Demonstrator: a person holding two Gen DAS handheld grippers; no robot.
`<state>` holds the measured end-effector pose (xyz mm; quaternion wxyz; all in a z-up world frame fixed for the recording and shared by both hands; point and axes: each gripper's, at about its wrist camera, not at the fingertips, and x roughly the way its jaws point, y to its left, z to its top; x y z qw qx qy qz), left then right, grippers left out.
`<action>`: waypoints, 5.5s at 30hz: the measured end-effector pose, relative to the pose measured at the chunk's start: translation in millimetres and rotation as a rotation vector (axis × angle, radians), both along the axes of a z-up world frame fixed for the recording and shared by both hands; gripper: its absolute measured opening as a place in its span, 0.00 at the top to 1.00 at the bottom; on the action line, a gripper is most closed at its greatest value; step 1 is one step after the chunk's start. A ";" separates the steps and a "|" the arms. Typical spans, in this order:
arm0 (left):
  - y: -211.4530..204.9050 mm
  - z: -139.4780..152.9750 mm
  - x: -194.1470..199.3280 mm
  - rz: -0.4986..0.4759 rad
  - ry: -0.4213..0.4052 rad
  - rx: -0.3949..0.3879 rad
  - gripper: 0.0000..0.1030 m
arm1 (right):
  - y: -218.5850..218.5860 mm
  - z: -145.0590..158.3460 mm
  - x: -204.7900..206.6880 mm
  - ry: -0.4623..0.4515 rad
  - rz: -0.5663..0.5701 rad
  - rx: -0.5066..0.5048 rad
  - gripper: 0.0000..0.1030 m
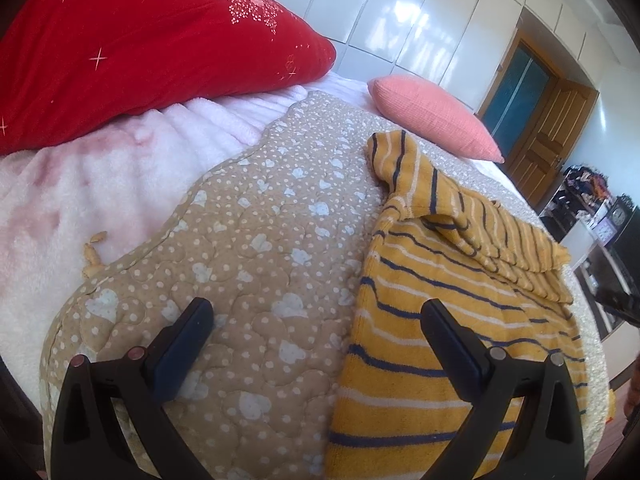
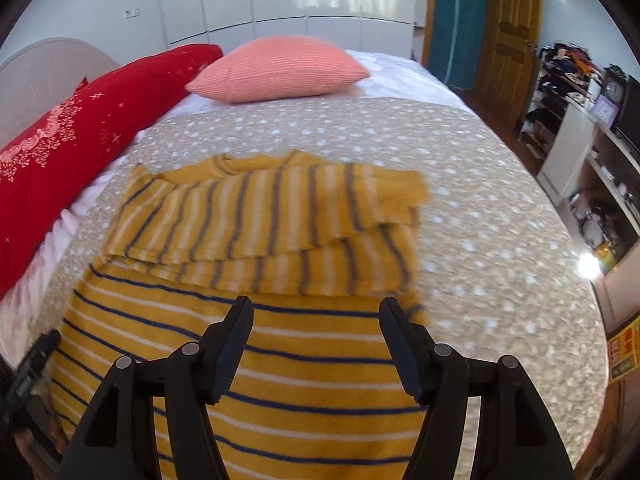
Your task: Fold small clothes
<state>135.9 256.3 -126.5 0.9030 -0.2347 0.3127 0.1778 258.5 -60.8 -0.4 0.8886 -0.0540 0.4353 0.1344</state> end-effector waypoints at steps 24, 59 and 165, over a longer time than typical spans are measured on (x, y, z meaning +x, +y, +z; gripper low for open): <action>-34.7 -14.6 12.7 0.124 0.091 0.311 0.00 | -71.4 -86.7 -17.7 -0.114 0.043 0.209 0.32; -48.3 -15.6 4.4 0.211 0.083 0.410 0.00 | -86.7 -94.0 -27.8 -0.157 0.072 0.356 0.20; -54.2 -15.6 4.4 0.213 0.114 0.433 0.00 | -86.3 -95.7 -28.5 -0.162 0.078 0.354 0.20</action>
